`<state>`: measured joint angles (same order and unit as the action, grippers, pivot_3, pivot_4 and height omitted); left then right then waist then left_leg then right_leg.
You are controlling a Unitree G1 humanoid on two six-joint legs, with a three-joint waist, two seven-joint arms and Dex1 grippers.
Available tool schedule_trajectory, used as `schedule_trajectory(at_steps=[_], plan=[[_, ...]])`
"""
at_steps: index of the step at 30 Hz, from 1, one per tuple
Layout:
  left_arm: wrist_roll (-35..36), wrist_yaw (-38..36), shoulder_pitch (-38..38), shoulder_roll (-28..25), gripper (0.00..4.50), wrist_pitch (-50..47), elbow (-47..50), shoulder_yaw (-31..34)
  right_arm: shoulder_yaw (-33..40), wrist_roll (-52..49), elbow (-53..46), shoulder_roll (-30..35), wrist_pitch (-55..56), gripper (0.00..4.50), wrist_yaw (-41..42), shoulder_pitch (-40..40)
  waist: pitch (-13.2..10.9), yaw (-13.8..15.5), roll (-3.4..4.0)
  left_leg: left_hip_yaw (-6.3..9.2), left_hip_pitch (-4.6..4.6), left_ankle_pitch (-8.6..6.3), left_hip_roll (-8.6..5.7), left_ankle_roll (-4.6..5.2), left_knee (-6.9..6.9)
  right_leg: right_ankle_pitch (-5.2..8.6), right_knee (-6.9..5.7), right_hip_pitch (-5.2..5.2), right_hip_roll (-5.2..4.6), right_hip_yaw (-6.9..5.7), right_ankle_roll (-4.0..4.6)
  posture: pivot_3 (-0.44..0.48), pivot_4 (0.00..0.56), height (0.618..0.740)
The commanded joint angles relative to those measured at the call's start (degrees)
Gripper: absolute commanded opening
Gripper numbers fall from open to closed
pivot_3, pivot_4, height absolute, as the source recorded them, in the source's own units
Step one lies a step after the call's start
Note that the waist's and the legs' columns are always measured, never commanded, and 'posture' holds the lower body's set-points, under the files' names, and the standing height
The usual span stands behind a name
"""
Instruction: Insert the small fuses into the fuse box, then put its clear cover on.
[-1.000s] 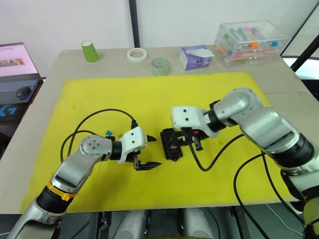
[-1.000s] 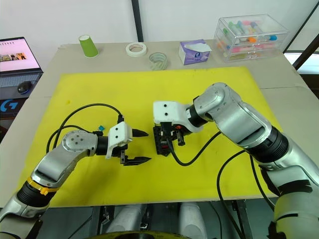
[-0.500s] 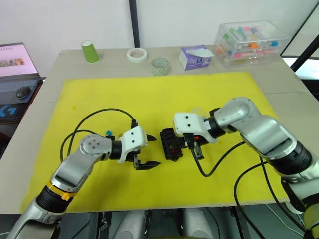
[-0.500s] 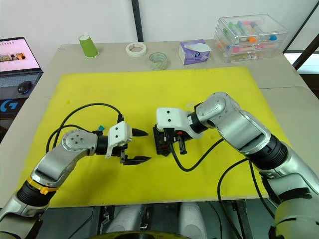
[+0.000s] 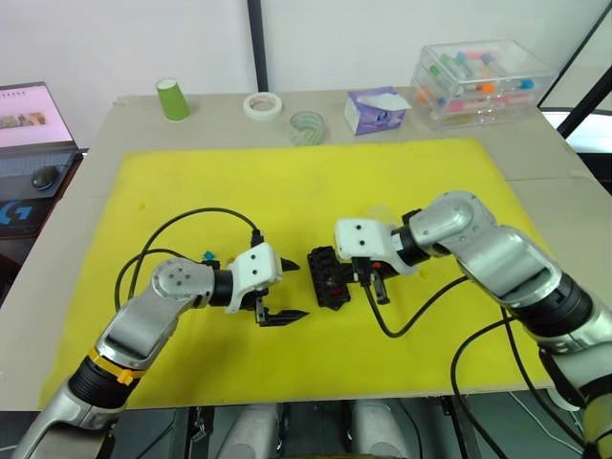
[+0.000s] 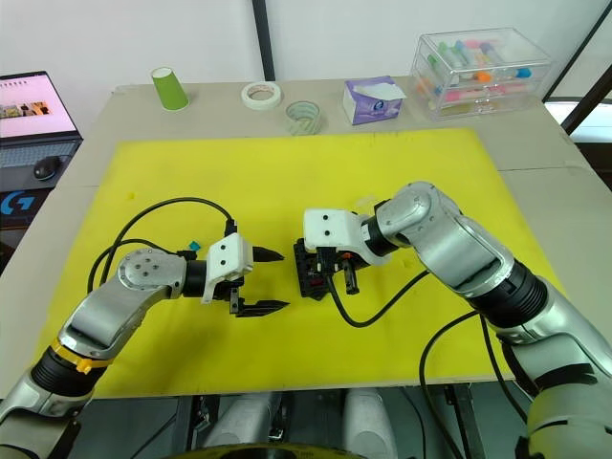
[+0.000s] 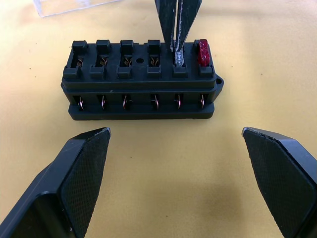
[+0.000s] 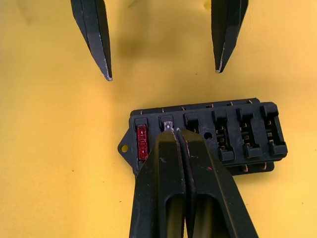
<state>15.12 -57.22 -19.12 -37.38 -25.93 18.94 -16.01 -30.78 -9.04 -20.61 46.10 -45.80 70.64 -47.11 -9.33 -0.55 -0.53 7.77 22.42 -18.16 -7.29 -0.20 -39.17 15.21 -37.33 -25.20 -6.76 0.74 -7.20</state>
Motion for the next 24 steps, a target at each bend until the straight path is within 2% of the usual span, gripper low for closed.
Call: schedule_trajectory(at_steps=[1, 8, 16, 19, 21, 24], plan=[[0.0, 0.1, -0.9, -0.4, 4.50, 0.9, 0.6, 1.5, -2.1, 2.1, 0.2, 0.8, 0.7, 0.02, 0.1, 1.7, 0.0, 0.0, 0.00, 0.00, -0.01, 0.00, 0.00, 0.00, 0.00, 0.00, 0.00, 0.00, 0.00, 0.00, 0.00, 0.000, 0.150, 0.740], [0.2, -0.1, -1.0, -0.6, 4.50, 0.8, 0.6, 1.8, -1.7, 3.1, -0.3, 0.6, 1.6, 0.02, 0.5, 2.1, 0.0, 0.0, -0.01, 0.01, -0.05, 0.00, 0.00, 0.00, 0.00, 0.00, 0.00, 0.05, 0.01, 0.00, 0.00, 0.000, 0.150, 0.740], [6.8, -1.1, -3.6, -0.9, 4.50, -4.0, 1.4, 7.5, 10.5, -5.1, 0.1, -2.1, 1.3, 0.02, -0.1, -0.3, 0.0, 0.0, -0.01, 0.01, -0.02, 0.00, 0.00, 0.00, 0.00, 0.00, 0.00, 0.03, 0.00, 0.00, 0.00, 0.000, 0.150, 0.740], [10.6, -1.5, -4.5, -3.2, 4.50, -8.0, 2.5, 11.7, 14.7, -7.3, 0.6, -0.9, 0.1, 0.02, 0.0, -0.7, 0.0, 0.0, -0.01, 0.01, -0.02, 0.00, 0.00, 0.00, 0.00, 0.00, 0.00, 0.02, 0.00, 0.00, 0.00, 0.000, 0.150, 0.740], [14.4, -3.0, -2.9, -7.7, 4.50, -11.6, 3.5, 18.0, 18.4, -8.2, 1.0, 1.7, 1.1, 0.02, 0.4, 0.5, 0.0, -0.1, -0.03, 0.01, -0.02, 0.00, 0.01, 0.00, 0.02, 0.00, 0.00, -0.01, 0.01, 0.00, 0.00, 0.000, 0.150, 0.740], [17.5, -3.4, -0.8, -11.7, 4.50, -14.1, 4.4, 22.8, 21.7, -9.7, 2.0, 4.6, 2.0, 0.02, 0.9, 2.3, 0.0, -0.1, 0.00, 0.01, 0.02, 0.00, 0.01, 0.00, 0.05, 0.00, 0.01, -0.06, 0.01, 0.00, 0.00, 0.000, 0.150, 0.740]])
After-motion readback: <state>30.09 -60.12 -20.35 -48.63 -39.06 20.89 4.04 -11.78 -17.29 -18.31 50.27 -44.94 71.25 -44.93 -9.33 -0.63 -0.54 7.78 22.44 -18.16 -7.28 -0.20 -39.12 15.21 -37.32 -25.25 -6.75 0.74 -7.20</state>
